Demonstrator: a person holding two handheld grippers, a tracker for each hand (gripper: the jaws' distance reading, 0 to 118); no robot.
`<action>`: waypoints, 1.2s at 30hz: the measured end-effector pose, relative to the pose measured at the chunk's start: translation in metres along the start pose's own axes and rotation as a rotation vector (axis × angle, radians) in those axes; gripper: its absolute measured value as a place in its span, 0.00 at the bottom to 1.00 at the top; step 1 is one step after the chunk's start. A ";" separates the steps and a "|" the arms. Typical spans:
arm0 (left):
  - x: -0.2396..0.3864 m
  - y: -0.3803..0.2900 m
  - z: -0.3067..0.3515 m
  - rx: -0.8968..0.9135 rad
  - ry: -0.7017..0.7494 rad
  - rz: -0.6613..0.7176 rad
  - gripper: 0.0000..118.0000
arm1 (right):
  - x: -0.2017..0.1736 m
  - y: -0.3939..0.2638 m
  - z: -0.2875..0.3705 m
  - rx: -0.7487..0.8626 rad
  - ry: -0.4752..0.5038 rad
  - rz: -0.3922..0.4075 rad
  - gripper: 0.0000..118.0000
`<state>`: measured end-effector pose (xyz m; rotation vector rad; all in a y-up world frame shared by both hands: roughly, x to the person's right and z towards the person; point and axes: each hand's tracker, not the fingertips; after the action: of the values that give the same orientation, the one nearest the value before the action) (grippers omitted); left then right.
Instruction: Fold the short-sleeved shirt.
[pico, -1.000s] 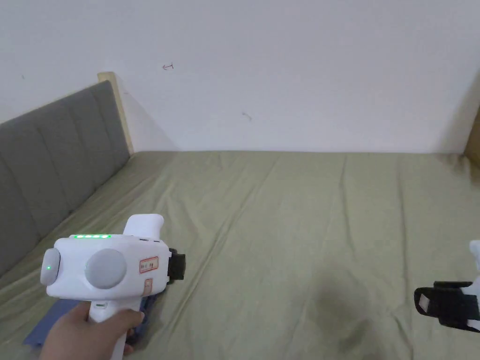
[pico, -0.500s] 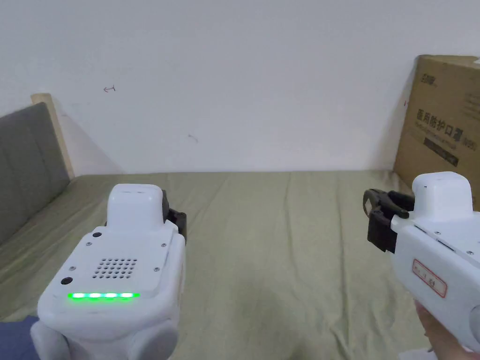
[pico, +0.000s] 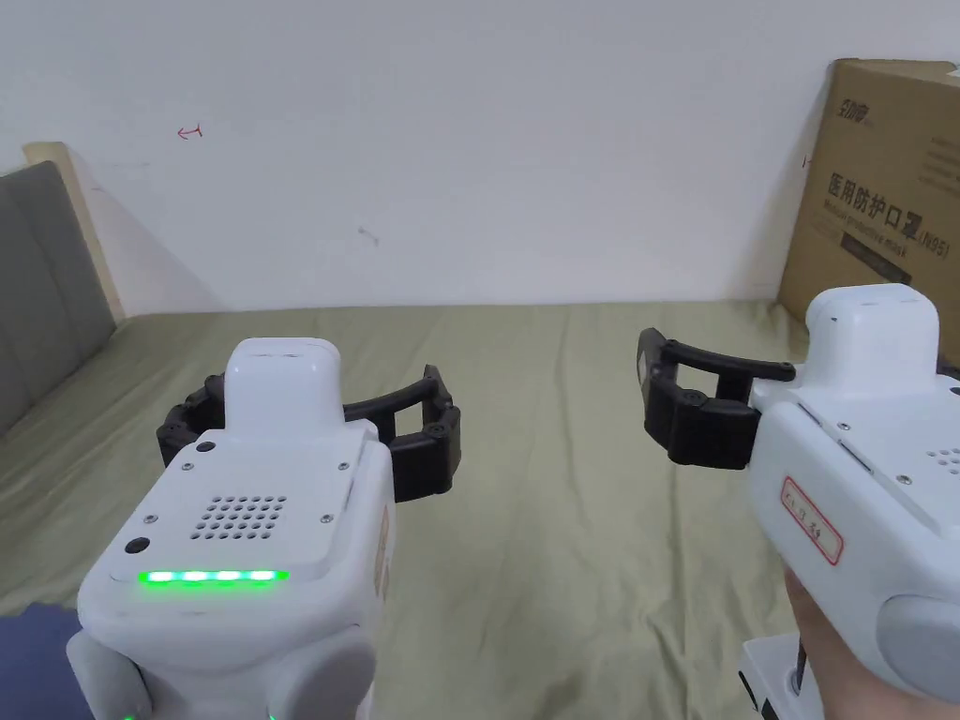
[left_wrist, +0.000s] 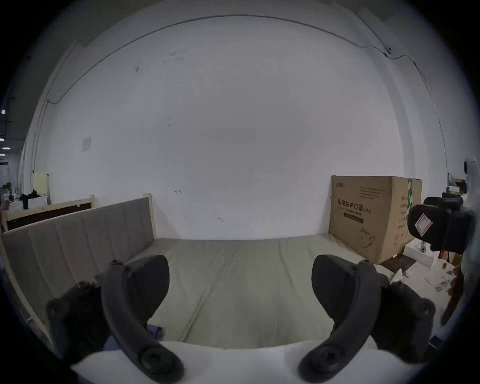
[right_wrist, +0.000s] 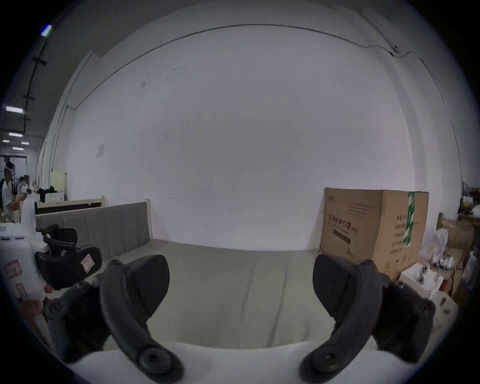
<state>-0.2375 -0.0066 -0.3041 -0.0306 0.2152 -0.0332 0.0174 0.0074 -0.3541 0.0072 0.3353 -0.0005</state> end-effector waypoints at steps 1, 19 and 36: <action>0.000 0.002 0.000 -0.001 -0.003 -0.008 0.95 | 0.001 -0.001 -0.001 0.001 -0.001 0.000 0.95; 0.006 0.012 0.004 0.039 -0.018 0.008 0.95 | 0.013 0.001 -0.005 -0.041 0.004 -0.057 1.00; 0.002 0.022 0.001 -0.008 0.021 0.102 0.95 | 0.009 -0.001 -0.006 -0.076 0.014 -0.042 1.00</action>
<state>-0.2348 0.0153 -0.3044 -0.0273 0.2380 0.0686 0.0240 0.0065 -0.3624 -0.0752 0.3494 -0.0292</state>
